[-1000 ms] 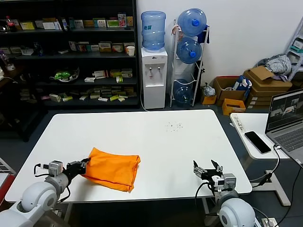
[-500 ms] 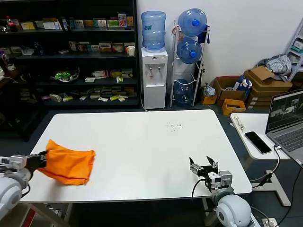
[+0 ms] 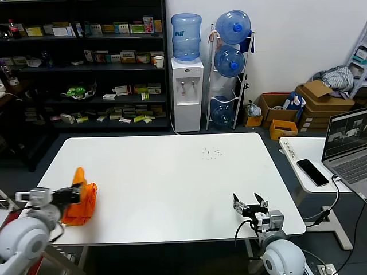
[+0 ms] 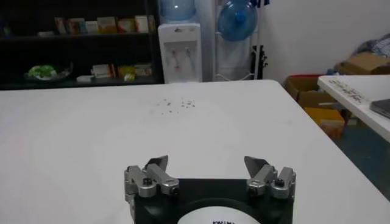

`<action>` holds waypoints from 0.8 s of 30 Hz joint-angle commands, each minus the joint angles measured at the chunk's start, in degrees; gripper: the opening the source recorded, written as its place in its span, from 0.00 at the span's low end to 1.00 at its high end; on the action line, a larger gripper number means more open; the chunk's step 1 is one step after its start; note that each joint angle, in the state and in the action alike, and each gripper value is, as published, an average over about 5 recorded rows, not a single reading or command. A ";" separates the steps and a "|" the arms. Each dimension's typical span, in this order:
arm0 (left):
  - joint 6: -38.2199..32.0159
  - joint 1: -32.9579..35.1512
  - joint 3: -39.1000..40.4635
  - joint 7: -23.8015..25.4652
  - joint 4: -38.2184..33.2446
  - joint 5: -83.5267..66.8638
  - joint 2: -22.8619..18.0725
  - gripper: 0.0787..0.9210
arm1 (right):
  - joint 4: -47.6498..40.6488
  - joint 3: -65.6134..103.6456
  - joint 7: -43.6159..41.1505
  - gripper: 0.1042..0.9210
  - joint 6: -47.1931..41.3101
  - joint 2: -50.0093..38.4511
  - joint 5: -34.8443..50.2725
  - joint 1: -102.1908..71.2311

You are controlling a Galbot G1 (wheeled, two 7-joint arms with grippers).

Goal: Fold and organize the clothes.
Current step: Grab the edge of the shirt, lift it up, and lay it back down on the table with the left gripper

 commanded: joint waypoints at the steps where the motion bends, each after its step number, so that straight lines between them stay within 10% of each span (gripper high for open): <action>1: -0.29 -34.40 43.79 -17.19 -0.37 -21.05 -22.74 0.03 | 0.09 2.55 1.11 0.88 -0.56 2.88 -1.74 -2.15; 15: 0.17 -35.01 45.90 -11.91 8.28 -11.40 -26.60 0.03 | 0.52 2.39 -0.24 0.88 1.22 3.89 -2.46 -1.21; 20: -3.62 -29.07 36.68 0.05 7.89 -0.26 -24.69 0.15 | 0.25 2.83 -8.02 0.88 8.84 3.38 -4.90 -0.91; 24: -19.56 -15.90 24.11 16.81 7.12 17.79 -20.90 0.28 | 0.51 4.08 -13.60 0.88 16.40 3.91 -8.55 -1.70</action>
